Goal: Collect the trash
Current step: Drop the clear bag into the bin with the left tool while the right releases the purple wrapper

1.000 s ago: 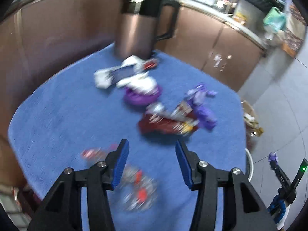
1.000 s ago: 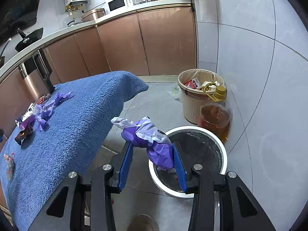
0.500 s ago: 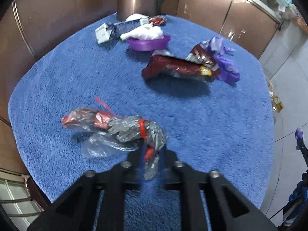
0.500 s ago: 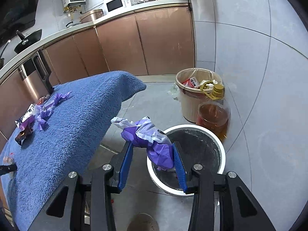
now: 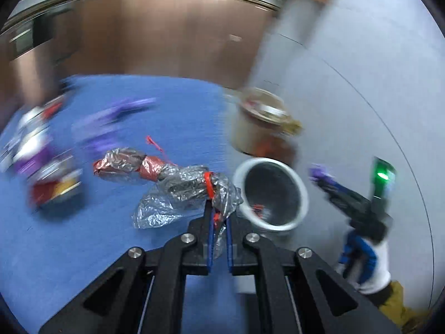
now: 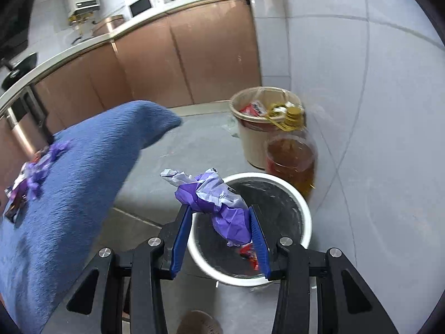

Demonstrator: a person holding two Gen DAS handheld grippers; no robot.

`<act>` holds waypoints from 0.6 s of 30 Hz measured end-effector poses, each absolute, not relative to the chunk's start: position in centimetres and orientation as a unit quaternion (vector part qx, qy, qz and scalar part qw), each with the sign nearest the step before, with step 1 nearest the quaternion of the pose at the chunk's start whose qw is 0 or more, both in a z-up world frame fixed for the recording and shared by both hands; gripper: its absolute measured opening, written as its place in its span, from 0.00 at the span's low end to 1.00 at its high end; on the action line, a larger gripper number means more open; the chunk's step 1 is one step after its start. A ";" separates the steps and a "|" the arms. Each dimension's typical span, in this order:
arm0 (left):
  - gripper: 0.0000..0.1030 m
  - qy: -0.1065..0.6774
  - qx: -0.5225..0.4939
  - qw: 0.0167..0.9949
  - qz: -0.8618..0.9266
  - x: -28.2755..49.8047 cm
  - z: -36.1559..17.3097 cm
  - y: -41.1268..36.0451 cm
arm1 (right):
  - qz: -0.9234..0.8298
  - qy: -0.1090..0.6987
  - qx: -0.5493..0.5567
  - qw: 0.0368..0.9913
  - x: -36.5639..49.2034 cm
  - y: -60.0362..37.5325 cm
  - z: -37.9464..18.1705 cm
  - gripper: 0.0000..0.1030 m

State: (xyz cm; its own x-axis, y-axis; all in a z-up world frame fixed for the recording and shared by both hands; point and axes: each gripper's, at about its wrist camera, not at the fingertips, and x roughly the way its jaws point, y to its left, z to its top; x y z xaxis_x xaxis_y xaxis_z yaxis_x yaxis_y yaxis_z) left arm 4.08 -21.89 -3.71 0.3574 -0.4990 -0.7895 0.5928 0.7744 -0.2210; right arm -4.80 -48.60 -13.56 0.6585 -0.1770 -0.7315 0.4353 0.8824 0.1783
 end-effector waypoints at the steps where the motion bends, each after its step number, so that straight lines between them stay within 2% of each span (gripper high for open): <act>1: 0.06 0.458 0.061 0.813 -0.355 4.2 -3.9 -24.0 | -0.175 0.379 0.176 0.892 -4.7 -49.2 -13.9 0.38; 5: 0.07 0.454 0.098 0.777 -0.425 4.4 -5.7 -32.3 | -0.188 0.391 0.188 0.881 -4.1 -51.2 -15.8 0.39; 11: 0.09 0.500 0.070 0.730 -0.461 7.6 -9.6 -39.9 | -0.199 0.397 0.201 0.873 -3.3 -53.2 -18.0 0.43; 14: 0.11 0.517 0.051 0.717 -0.465 9.1 -10.7 -42.3 | -0.211 0.400 0.201 0.869 -3.3 -53.9 -18.7 0.52; 15: 0.13 0.521 0.045 0.713 -0.467 9.3 -10.9 -42.6 | -0.213 0.400 0.201 0.869 -3.3 -54.0 -18.8 0.56; 17: 0.20 0.528 0.041 0.710 -0.464 10.5 -11.8 -43.8 | -0.217 0.401 0.197 0.868 -3.5 -54.0 -18.9 0.58; 18: 0.30 0.528 0.042 0.710 -0.464 10.5 -11.8 -44.2 | -0.219 0.402 0.195 0.867 -3.7 -53.9 -19.0 0.58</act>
